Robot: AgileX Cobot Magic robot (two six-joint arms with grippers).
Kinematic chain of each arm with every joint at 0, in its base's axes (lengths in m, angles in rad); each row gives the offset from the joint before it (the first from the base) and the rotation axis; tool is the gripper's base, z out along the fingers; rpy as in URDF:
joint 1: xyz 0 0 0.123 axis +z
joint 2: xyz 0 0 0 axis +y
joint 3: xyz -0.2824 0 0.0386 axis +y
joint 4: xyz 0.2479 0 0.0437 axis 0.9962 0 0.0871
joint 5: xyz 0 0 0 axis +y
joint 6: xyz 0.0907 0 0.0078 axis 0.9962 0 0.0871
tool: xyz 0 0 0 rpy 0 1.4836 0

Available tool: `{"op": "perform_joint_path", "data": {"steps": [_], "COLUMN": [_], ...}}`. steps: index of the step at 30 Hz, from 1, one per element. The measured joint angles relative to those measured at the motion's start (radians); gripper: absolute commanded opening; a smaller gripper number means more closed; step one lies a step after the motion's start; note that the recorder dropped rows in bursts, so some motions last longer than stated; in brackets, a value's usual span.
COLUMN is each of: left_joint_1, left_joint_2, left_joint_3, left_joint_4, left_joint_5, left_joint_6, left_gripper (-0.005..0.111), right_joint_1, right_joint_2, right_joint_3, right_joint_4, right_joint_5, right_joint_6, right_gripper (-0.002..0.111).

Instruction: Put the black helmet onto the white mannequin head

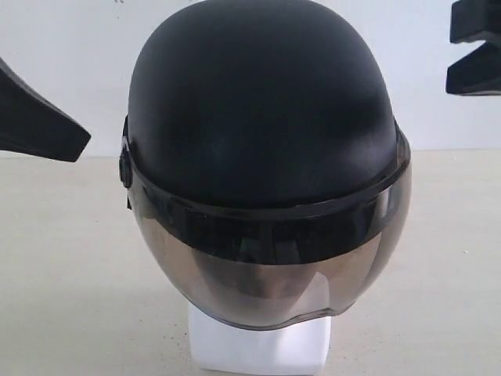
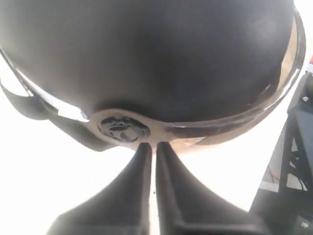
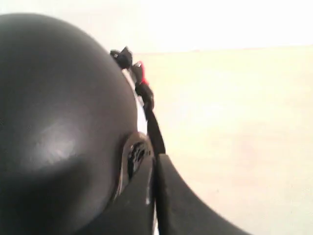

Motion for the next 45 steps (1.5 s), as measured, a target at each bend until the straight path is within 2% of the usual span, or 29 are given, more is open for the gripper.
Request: {"op": "perform_joint_path", "data": {"steps": [4, 12, 21, 40, 45], "left_joint_1": [0.000, 0.000, 0.000, 0.000, 0.000], "left_joint_2": [0.034, 0.137, 0.176, 0.203, 0.203], "left_joint_3": [0.000, 0.000, 0.000, 0.000, -0.050], "left_joint_4": [0.007, 0.035, 0.074, 0.065, 0.063], "left_joint_5": [-0.013, -0.105, -0.165, -0.256, -0.272], "left_joint_6": [-0.029, -0.033, -0.033, -0.031, -0.031], "left_gripper": [0.004, 0.004, 0.004, 0.004, 0.004], "right_joint_1": [0.000, 0.000, -0.007, -0.003, -0.003], "right_joint_2": [0.091, 0.186, 0.184, 0.061, 0.061], "right_joint_3": [-0.002, -0.002, -0.002, -0.002, -0.002], "right_joint_4": [-0.048, -0.002, 0.155, 0.267, 0.303], "right_joint_5": [-0.101, -0.101, -0.029, 0.126, 0.166], "right_joint_6": [0.015, -0.045, -0.171, -0.171, -0.173], "right_gripper": [0.000, 0.000, 0.000, 0.000, 0.000]}}
